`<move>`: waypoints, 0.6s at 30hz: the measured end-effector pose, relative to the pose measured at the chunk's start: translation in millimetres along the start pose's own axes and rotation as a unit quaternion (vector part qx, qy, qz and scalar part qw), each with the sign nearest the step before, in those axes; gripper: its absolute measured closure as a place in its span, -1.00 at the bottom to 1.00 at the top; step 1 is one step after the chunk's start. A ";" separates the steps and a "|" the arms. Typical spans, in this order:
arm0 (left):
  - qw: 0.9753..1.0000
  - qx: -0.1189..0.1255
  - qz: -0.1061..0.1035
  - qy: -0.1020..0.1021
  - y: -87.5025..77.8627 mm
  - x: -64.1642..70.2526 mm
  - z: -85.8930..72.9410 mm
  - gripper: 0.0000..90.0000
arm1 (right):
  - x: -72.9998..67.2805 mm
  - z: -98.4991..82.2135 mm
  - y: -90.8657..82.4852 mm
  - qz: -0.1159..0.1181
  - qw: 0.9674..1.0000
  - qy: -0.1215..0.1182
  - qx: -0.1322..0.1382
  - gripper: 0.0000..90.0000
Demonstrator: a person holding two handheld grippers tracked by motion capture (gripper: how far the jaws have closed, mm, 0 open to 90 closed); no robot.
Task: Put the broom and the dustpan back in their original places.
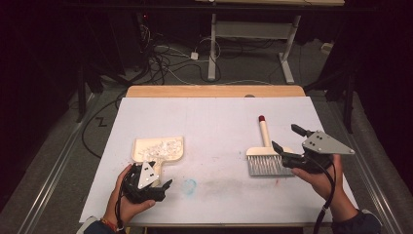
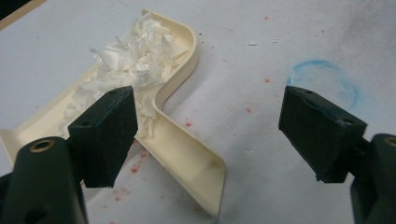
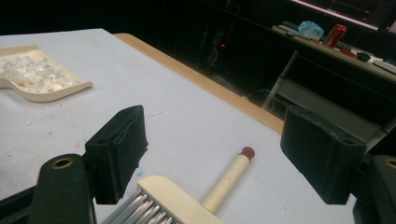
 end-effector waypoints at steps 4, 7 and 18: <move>1.000 -0.005 -0.002 -0.003 0.1 0.8 -0.5 -0.59 | -0.8 -3.8 -2.0 0.000 1.000 -0.003 -0.004 -0.48; 1.000 -0.003 0.000 0.001 0.7 0.3 -0.3 -0.59 | -2.0 -6.5 -4.0 0.001 1.000 -0.003 -0.008 -0.48; 1.000 -0.007 -0.004 0.002 1.2 2.0 0.0 -0.59 | -6.5 -16.4 -9.9 0.010 1.000 -0.014 -0.014 -0.48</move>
Point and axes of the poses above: each handheld gripper's, and its own axes: y roughly forward along the jaws, z roughly out of its top, x roughly to its right, the point moved 2 cm from there along y, roughly forward along the jaws, and after that the axes turned 4 degrees about z, right-handed, at the moved point
